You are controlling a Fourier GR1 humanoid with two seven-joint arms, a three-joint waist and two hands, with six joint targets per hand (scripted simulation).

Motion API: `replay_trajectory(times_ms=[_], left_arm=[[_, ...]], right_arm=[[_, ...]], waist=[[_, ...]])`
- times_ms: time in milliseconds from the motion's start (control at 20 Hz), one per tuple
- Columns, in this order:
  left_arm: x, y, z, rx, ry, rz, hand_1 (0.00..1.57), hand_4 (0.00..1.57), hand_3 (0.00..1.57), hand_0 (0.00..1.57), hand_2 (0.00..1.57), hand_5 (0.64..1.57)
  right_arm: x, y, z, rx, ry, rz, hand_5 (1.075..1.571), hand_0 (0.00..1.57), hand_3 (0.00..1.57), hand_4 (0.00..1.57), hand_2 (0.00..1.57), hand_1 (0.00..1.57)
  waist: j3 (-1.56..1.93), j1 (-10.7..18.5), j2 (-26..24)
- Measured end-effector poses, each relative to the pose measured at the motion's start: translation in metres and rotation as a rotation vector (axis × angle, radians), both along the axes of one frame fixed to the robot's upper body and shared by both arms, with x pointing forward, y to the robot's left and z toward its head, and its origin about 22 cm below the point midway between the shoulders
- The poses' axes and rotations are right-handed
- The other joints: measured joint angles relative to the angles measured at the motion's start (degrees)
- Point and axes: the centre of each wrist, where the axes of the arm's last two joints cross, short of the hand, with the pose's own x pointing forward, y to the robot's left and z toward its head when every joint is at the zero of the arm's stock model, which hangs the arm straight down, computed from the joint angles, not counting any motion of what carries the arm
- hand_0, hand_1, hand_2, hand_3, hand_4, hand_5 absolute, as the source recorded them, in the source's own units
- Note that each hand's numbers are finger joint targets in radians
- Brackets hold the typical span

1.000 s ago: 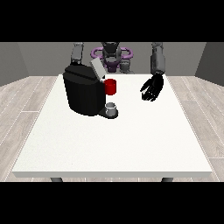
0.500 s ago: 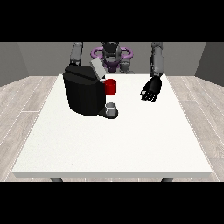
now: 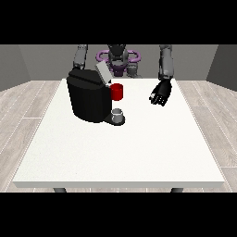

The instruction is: Insert the coffee pod into the coffee machine and close the lid

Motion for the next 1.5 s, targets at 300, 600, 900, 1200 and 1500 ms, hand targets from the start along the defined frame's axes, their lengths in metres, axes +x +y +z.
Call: replay_trajectory(times_ms=[300, 600, 900, 1200, 1500], left_arm=[[0.011, -0.016, 0.009, -0.131, 0.000, -0.057, 1.45, 0.53, 1.35, 1.45, 1.43, 1.571], [0.029, -0.036, 0.038, -0.172, 0.043, -0.102, 1.40, 0.54, 1.33, 1.40, 1.39, 1.571], [0.046, -0.061, 0.079, -0.177, 0.056, -0.153, 1.34, 0.56, 1.35, 1.34, 1.37, 1.571], [0.054, -0.077, 0.102, -0.180, 0.040, -0.166, 1.42, 0.54, 1.38, 1.42, 1.42, 1.571], [0.069, -0.085, 0.155, -0.243, 0.008, -0.133, 1.20, 0.49, 1.26, 1.20, 1.24, 1.571]], right_arm=[[-0.006, -0.002, -0.015, -0.031, 0.046, -0.033, 1.571, 0.00, 0.00, 0.00, 0.00, 0.00], [-0.007, -0.008, -0.029, -0.040, 0.089, -0.048, 1.571, 0.00, 0.00, 0.00, 0.00, 0.00], [-0.003, -0.014, -0.034, -0.034, 0.110, -0.049, 1.571, 0.00, 0.00, 0.00, 0.00, 0.00], [-0.002, -0.010, -0.028, -0.005, 0.092, -0.017, 1.571, 0.00, 0.00, 0.00, 0.00, 0.00], [0.006, 0.000, -0.015, -0.006, 0.040, -0.001, 1.571, 0.00, 0.00, 0.00, 0.00, 0.00]], waist=[[-0.02, 1.3, -2.6], [0.00, 2.0, -5.6], [0.02, 2.2, -8.0], [0.01, 0.2, -9.1], [0.00, -2.4, -7.9]])
